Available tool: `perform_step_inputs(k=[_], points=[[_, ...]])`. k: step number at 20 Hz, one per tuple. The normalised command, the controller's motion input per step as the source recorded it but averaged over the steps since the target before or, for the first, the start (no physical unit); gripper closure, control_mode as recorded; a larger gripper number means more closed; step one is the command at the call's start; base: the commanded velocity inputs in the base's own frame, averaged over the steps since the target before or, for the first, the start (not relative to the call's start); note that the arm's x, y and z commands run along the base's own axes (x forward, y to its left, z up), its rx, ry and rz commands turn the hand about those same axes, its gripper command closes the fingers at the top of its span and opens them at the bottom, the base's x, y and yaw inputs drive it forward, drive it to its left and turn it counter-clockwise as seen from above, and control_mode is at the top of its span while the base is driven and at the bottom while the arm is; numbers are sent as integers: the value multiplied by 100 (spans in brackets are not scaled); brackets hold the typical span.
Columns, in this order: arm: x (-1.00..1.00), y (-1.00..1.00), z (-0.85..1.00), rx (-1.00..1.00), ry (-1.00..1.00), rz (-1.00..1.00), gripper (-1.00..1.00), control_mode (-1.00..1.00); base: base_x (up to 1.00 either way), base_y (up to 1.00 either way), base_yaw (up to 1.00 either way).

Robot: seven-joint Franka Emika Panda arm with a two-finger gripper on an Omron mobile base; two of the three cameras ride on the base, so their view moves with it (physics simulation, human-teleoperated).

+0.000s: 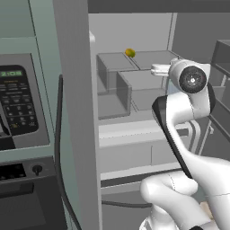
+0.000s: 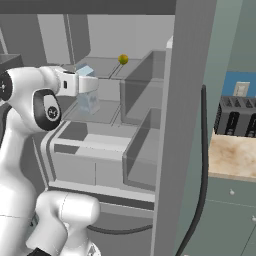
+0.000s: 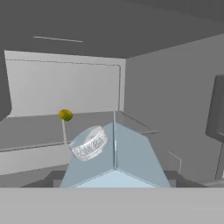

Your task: Take out the milk from the fridge and place it on the tray on the counter. Then take the sugar cube near the tray and place it in the tray.

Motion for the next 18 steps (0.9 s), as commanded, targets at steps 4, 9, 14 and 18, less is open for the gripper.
perform_step_inputs(k=[4, 9, 14, 18], points=[[-51, 0, -37, -14, 12, 0, 100, -100, 0, 0, 0], [-73, -1, -15, 0, 0, 13, 100, -100, 0, 0, 0], [-60, -1, -11, 5, 5, 18, 100, -100, 0, 0, 0], [-33, 0, 0, 0, 2, 13, 100, -100, 0, 0, 0]])
